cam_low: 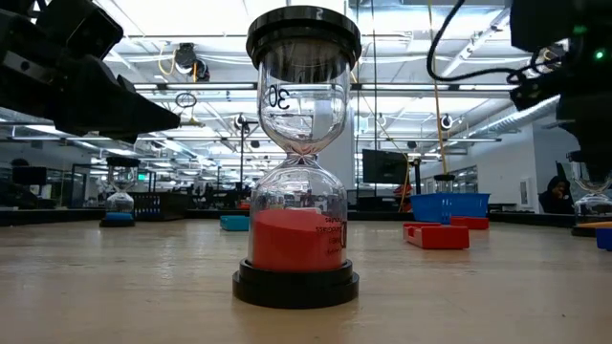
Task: Pick & Place Office items
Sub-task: Put the orange sand timer into the blue basket
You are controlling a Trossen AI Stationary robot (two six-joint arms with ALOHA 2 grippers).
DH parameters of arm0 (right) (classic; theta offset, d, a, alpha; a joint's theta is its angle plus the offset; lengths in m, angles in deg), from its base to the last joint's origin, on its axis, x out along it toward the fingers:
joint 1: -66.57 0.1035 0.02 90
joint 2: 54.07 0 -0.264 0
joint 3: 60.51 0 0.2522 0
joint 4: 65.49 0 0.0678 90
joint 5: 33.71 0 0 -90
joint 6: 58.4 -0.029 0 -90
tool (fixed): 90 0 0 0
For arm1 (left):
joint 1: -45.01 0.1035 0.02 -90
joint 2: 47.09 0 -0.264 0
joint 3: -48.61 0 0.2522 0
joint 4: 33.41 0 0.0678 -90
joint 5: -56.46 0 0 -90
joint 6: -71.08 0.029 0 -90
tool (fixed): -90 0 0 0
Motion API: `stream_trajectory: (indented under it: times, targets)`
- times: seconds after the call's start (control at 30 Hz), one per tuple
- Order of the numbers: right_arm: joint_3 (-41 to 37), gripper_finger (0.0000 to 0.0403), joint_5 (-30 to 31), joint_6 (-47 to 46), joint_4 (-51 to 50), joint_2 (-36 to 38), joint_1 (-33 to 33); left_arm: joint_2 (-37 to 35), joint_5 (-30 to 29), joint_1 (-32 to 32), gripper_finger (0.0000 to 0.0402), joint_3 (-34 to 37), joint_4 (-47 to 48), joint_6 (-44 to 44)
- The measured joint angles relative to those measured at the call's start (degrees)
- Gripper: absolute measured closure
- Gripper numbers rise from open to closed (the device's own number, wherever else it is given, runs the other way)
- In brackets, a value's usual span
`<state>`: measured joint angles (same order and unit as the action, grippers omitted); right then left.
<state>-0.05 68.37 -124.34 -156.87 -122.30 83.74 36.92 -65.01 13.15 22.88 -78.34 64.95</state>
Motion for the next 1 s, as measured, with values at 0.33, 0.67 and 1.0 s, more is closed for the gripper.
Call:
stream_trajectory:
  times: [0.33,0.67,1.0]
  targets:
    - [-1.3,0.0176,1.1,5.4,6.8,0.0,-3.1,0.0,0.1,0.0,0.0376,0.0,0.1,0.0]
    - [0.2,0.0207,-1.8,8.8,10.7,0.0,-4.9,0.0,0.1,0.1,0.0376,0.0,0.1,0.1]
    - [4.3,0.0207,-0.2,19.3,24.9,-1.5,-10.4,0.0,0.1,2.3,0.0376,0.0,0.1,-0.2]
